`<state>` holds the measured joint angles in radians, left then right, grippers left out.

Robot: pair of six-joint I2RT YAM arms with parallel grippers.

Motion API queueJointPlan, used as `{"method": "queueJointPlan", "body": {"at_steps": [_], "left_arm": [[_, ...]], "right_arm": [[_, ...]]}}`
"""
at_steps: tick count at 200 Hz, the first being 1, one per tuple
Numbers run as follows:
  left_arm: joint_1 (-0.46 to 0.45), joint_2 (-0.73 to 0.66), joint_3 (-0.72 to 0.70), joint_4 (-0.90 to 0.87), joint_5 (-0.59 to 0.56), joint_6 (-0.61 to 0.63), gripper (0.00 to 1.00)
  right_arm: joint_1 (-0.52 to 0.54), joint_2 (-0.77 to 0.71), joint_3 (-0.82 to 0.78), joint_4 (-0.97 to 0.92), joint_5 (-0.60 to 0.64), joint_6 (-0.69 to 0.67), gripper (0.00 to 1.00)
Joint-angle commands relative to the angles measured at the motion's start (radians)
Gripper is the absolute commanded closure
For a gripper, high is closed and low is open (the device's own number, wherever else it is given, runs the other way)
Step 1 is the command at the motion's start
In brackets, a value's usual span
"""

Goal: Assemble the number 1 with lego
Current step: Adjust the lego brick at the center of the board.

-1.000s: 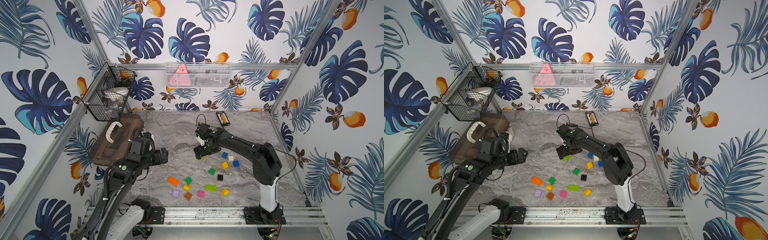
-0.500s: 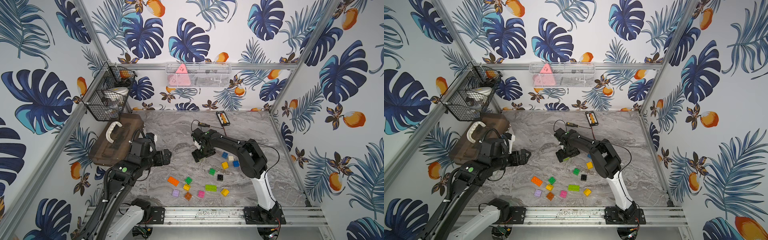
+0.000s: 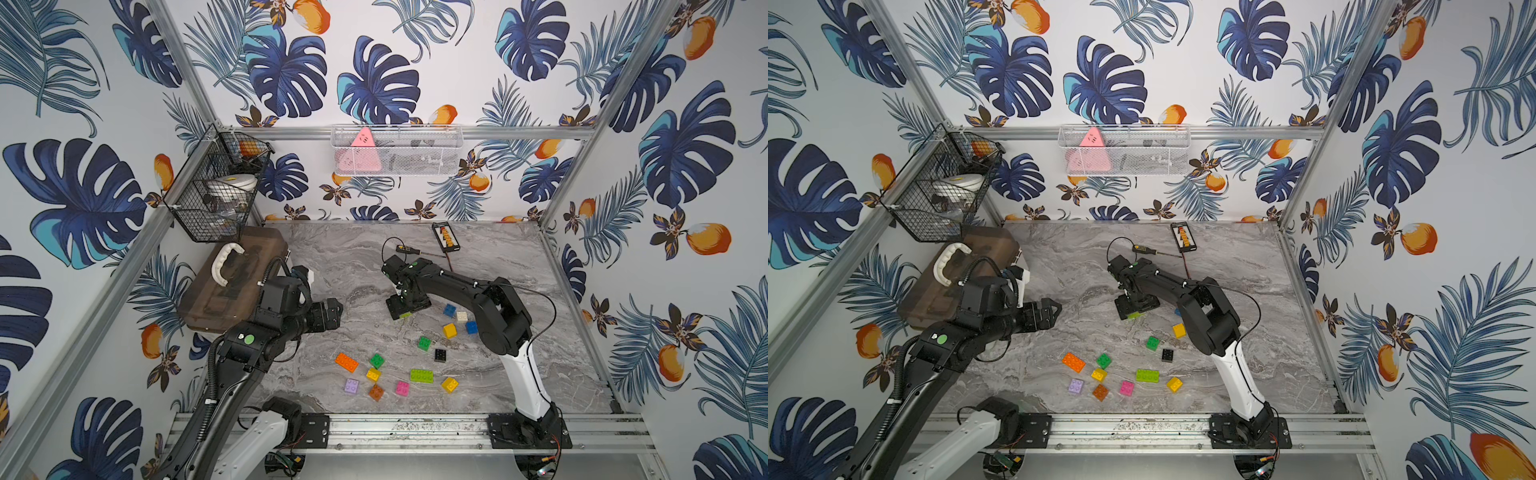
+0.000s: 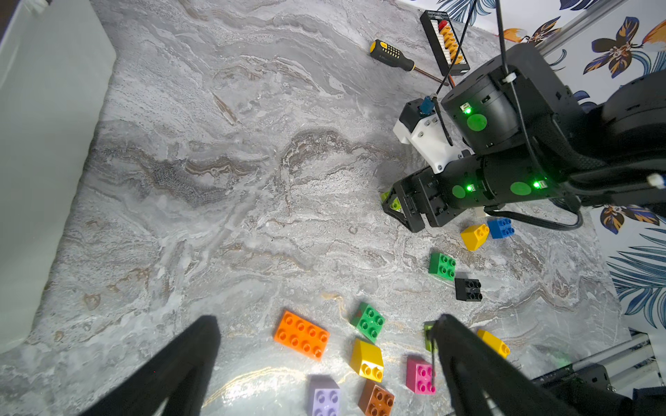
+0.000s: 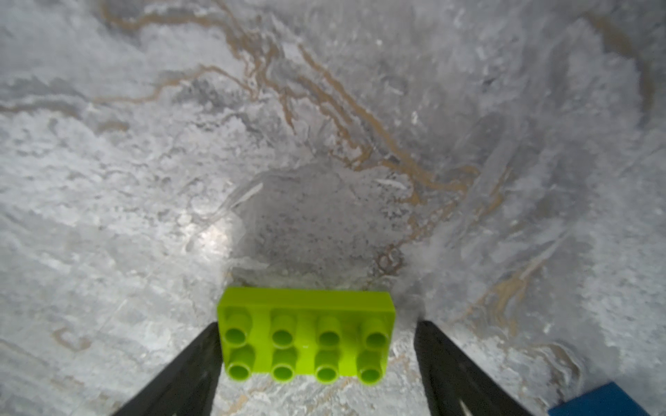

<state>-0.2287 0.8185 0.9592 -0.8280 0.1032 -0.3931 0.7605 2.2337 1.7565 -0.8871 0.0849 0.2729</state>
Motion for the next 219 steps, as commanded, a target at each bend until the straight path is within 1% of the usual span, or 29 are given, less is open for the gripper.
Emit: {"method": "queueJointPlan", "body": {"at_steps": [1,17,48,92,131,164,173,195,219], "left_arm": [[0.001,-0.004,-0.003,0.025,-0.008,-0.005,0.01],[0.002,-0.004,-0.004,0.025,-0.01,-0.006,0.01],[0.002,-0.001,-0.004,0.026,-0.012,-0.007,0.01],[0.001,-0.001,-0.004,0.026,-0.016,-0.009,0.01],[0.002,-0.005,-0.006,0.024,-0.022,-0.01,0.01],[0.002,-0.008,-0.005,0.023,-0.028,-0.013,0.01],[0.002,-0.008,-0.005,0.022,-0.029,-0.013,0.01],[0.003,-0.01,-0.005,0.021,-0.033,-0.013,0.01],[0.003,-0.02,-0.005,0.022,-0.034,-0.014,0.01]], "right_arm": [[0.008,0.0,0.019,-0.017,0.017,0.046,0.13],[0.01,0.001,0.034,-0.035,0.034,0.1,0.11],[0.011,-0.011,0.035,-0.038,0.023,0.206,0.12],[0.027,0.026,0.063,-0.08,0.057,0.246,0.13],[0.033,0.033,0.05,-0.07,0.067,0.255,0.2],[0.037,0.036,0.052,-0.08,0.076,0.289,0.33],[0.04,0.035,0.054,-0.086,0.083,0.31,0.36],[0.048,0.034,0.051,-0.094,0.096,0.378,0.4],[0.06,0.024,0.039,-0.068,0.068,0.466,0.41]]}}
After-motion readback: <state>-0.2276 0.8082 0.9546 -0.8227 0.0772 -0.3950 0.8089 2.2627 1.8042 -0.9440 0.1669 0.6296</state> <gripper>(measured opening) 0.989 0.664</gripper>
